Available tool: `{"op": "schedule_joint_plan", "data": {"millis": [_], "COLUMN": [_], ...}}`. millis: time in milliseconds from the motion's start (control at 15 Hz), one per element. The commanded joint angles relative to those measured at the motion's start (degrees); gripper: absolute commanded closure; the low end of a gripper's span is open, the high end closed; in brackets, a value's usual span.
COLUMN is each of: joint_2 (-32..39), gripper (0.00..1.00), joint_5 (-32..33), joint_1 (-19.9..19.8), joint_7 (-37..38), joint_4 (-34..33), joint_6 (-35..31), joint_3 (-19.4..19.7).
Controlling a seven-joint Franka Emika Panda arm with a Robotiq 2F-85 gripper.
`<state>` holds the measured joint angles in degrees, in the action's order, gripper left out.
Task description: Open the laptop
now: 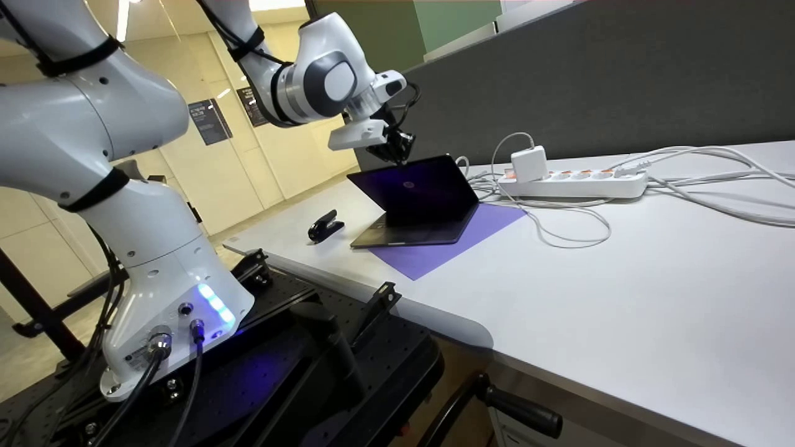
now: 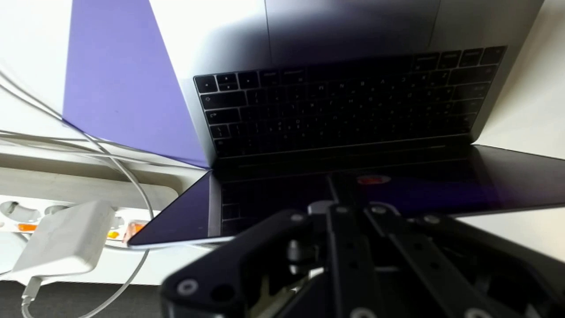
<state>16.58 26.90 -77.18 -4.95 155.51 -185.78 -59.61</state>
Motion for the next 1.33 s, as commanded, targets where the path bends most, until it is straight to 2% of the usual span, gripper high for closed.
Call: {"op": "schedule_joint_plan", "data": {"millis": [0, 200, 533, 867, 1267], "joint_2": [2.2, 3.0, 4.8, 6.4, 7.3], "gripper": [1.0, 1.0, 1.0, 1.0, 1.0], "joint_5": [-0.6, -0.9, -2.7, -7.1, -13.9], "joint_1": [5.1, 8.0, 10.2, 10.1, 8.2], "joint_7": [-0.5, -0.1, 1.1, 2.2, 2.5], "joint_4": [-3.2, -5.1, -8.5, -11.8, -15.6], "joint_6": [-0.3, -0.3, 1.7, 6.3, 11.1], "joint_3": [3.5, 5.4, 5.3, 3.0, -1.9]}}
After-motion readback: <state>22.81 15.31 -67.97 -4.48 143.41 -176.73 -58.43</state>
